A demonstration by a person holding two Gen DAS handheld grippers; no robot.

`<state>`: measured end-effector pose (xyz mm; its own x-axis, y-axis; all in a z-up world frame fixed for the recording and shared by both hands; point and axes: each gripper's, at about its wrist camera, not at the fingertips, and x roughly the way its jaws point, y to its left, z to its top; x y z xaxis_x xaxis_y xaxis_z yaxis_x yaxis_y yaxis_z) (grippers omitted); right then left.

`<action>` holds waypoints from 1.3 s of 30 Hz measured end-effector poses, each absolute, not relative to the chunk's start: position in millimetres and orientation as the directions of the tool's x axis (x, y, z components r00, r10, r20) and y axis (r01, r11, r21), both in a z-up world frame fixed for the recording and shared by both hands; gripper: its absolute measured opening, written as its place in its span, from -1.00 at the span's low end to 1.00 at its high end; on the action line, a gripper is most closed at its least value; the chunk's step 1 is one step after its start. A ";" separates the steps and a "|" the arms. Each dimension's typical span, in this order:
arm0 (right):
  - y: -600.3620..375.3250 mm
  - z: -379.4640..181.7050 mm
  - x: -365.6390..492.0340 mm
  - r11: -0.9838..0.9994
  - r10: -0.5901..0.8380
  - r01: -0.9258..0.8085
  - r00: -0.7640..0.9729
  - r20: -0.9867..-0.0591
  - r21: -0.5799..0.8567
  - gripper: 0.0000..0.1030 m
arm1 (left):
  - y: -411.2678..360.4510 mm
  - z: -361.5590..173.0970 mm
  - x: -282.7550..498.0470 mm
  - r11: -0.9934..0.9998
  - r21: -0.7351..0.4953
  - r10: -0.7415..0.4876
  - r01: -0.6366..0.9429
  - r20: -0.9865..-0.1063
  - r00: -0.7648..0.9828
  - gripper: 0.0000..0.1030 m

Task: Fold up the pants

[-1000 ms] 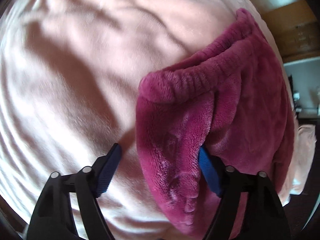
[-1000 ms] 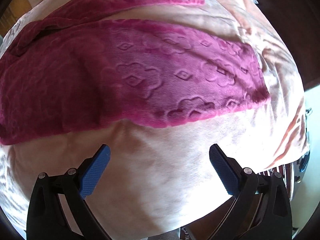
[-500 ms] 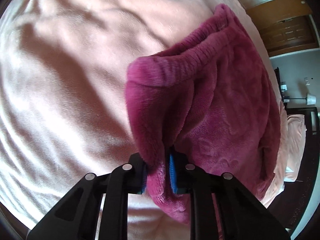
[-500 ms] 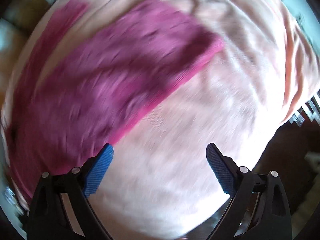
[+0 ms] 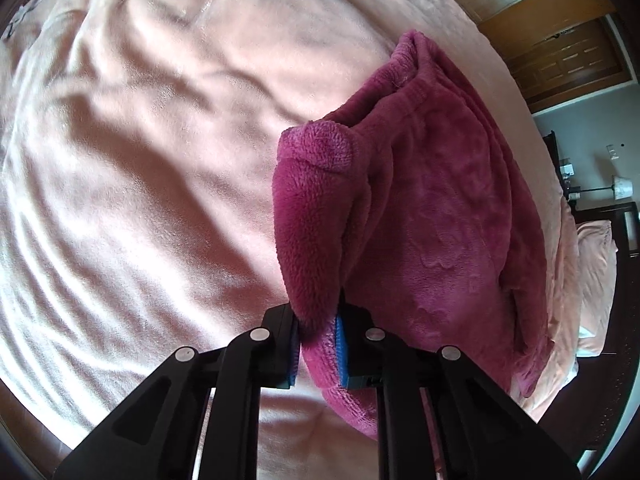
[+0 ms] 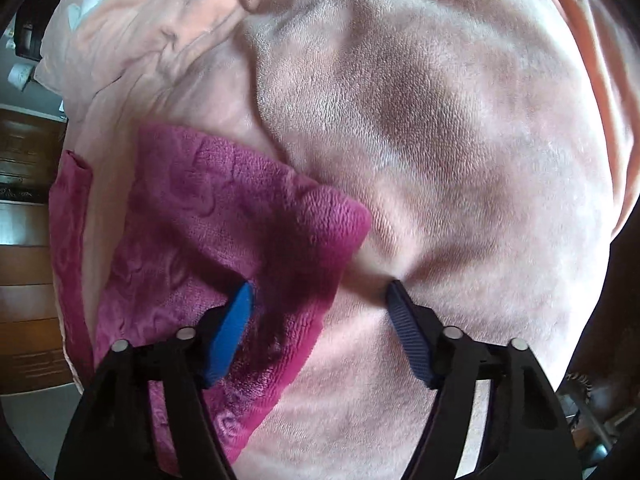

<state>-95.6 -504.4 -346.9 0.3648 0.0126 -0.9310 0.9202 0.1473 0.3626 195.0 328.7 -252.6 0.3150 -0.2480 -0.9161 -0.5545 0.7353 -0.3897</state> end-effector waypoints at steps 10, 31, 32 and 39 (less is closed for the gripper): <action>-522.9 -306.4 -89.2 0.254 -0.001 0.891 0.390 -0.921 0.377 -0.88 | 335.0 -239.6 178.6 0.701 -0.420 -0.255 -0.576 -0.903 0.347 -0.77; -514.8 -248.9 -166.4 0.439 -0.052 0.865 0.294 -0.954 0.242 -0.90 | 391.7 -183.5 6.5 0.601 -0.375 -0.170 -0.705 -0.923 0.346 -0.82; -514.8 -252.1 -171.0 0.448 -0.052 0.865 0.280 -0.958 0.229 -0.90 | 394.1 -188.3 -10.9 0.593 -0.361 -0.163 -0.720 -0.929 0.332 -0.82; -520.3 -290.1 -203.4 0.509 -0.041 0.850 0.176 -0.983 0.131 -0.90 | 396.5 -229.4 -91.7 0.551 -0.335 -0.162 -0.764 -0.941 0.296 -0.81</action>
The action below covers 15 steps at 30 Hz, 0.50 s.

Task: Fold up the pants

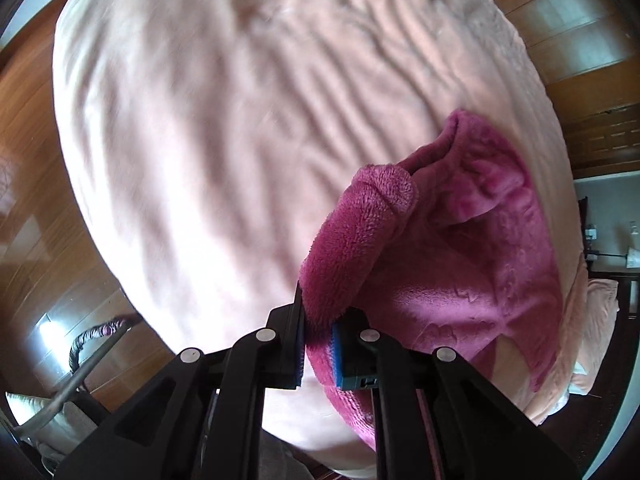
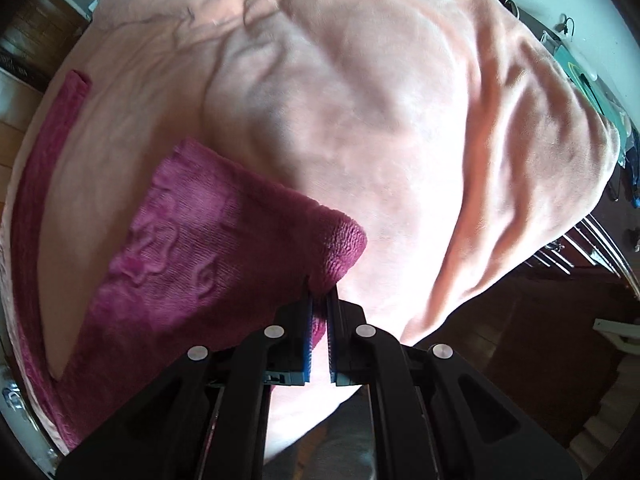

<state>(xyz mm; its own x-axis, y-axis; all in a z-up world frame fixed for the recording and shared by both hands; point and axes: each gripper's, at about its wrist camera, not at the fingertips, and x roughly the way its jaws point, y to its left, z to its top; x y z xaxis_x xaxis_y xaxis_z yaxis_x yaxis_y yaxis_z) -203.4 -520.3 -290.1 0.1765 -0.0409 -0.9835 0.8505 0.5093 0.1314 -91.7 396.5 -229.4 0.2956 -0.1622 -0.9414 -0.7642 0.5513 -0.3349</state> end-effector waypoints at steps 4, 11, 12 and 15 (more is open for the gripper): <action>-518.4 -314.0 -201.8 0.548 -0.031 0.829 0.147 -0.989 0.106 -0.90 | 383.1 -252.3 -95.5 0.605 -0.275 -0.116 -0.747 -0.959 0.259 -0.70; -516.7 -318.1 -199.6 0.560 -0.061 0.825 0.133 -0.989 0.076 -0.66 | 378.9 -265.7 -84.6 0.717 -0.026 0.087 -0.696 -0.988 0.127 -0.59; -518.1 -313.4 -202.6 0.554 -0.089 0.831 0.128 -0.988 0.058 -0.52 | 383.6 -265.6 -86.3 0.725 0.010 0.113 -0.689 -0.988 0.105 -0.59; -528.3 -301.9 -216.4 0.522 -0.186 0.853 0.091 -0.978 -0.019 -0.21 | 404.6 -263.5 -94.8 0.705 0.050 0.142 -0.707 -0.987 0.072 -0.59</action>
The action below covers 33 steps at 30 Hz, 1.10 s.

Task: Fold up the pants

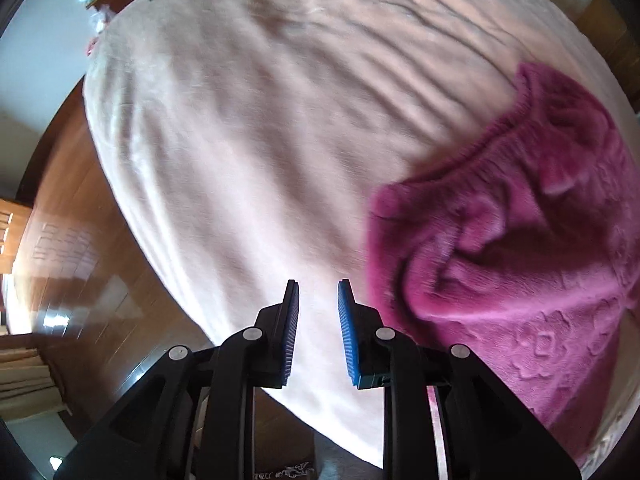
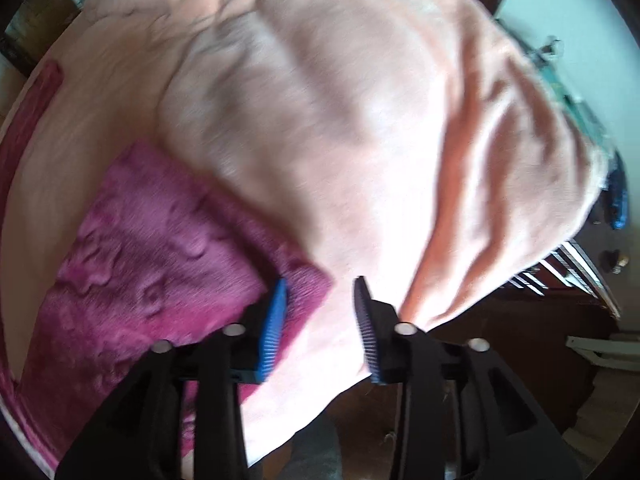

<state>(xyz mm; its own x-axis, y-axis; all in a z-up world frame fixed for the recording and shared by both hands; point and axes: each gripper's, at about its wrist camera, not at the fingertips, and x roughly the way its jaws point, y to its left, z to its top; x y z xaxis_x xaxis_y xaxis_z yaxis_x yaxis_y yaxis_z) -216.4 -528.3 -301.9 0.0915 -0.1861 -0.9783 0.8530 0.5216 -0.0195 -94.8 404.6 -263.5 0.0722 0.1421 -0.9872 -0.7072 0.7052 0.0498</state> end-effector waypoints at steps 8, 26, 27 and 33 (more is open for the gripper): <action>-516.6 -285.7 -204.2 0.504 -0.248 0.858 0.033 -0.968 -0.100 -0.21 | 432.7 -221.6 -37.7 0.714 -0.156 0.044 -0.682 -0.963 0.266 -0.58; -339.3 -275.7 -81.5 0.720 -0.103 0.694 0.103 -0.989 -0.003 -0.21 | 406.1 -292.7 224.7 0.800 -0.455 -0.333 -0.391 -0.879 0.343 -0.13; -331.0 -275.6 -75.7 0.733 -0.094 0.680 0.105 -0.990 0.003 -0.21 | 406.9 -298.4 228.3 0.801 -0.453 -0.337 -0.392 -0.882 0.331 -0.13; -294.5 -273.4 -39.9 0.788 -0.080 0.615 0.119 -0.990 0.010 -0.21 | 421.1 -314.8 243.6 0.774 -0.454 -0.334 -0.441 -0.885 0.323 -0.63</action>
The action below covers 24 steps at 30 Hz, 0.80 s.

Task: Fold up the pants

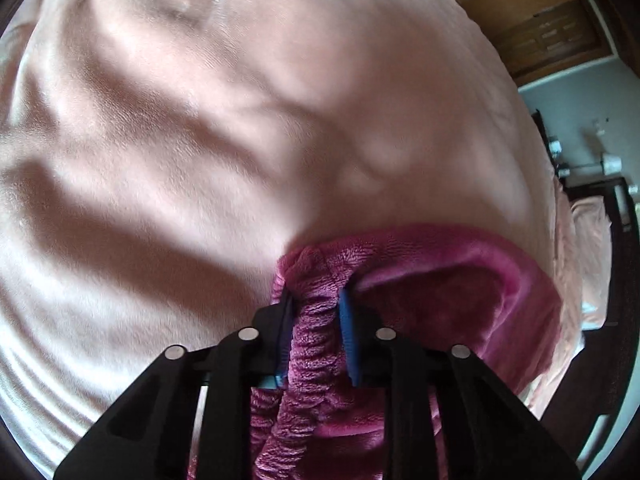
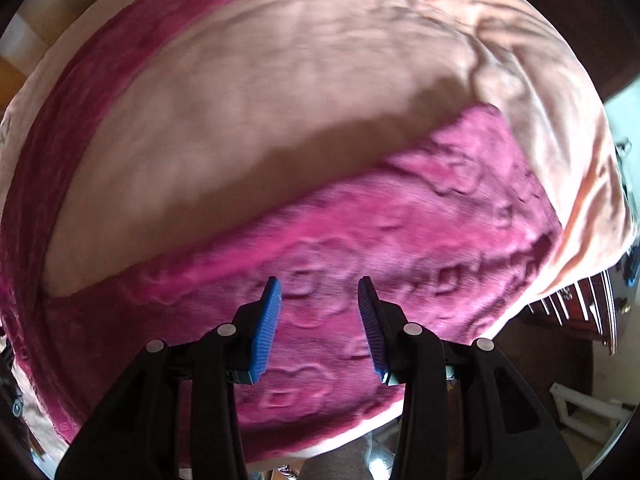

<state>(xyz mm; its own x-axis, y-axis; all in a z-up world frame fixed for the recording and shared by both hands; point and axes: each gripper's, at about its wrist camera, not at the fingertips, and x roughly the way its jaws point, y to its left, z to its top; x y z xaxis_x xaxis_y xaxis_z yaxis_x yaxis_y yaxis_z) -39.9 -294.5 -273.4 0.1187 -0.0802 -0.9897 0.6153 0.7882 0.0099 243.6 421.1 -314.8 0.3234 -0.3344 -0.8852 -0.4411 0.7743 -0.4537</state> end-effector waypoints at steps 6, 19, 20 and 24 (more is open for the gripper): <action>-273.3 -269.0 -3.6 0.825 -0.077 0.565 0.146 -0.986 0.020 -0.21 | 438.0 -288.7 256.4 0.813 -0.390 -0.224 -0.432 -0.895 0.385 -0.69; -338.1 -268.2 97.6 0.828 -0.077 0.557 0.233 -0.970 0.068 -0.21 | 407.4 -289.0 268.9 0.884 -0.218 -0.087 -0.414 -0.946 0.311 -0.60; -351.5 -267.3 111.3 0.823 -0.083 0.563 0.242 -0.967 0.070 -0.21 | 405.2 -287.0 269.5 0.885 -0.210 -0.080 -0.415 -0.948 0.308 -0.60; -396.6 -259.6 171.8 0.829 -0.091 0.553 0.286 -0.954 0.086 -0.19 | 399.7 -272.3 269.3 0.862 -0.209 -0.063 -0.462 -0.948 0.311 -0.57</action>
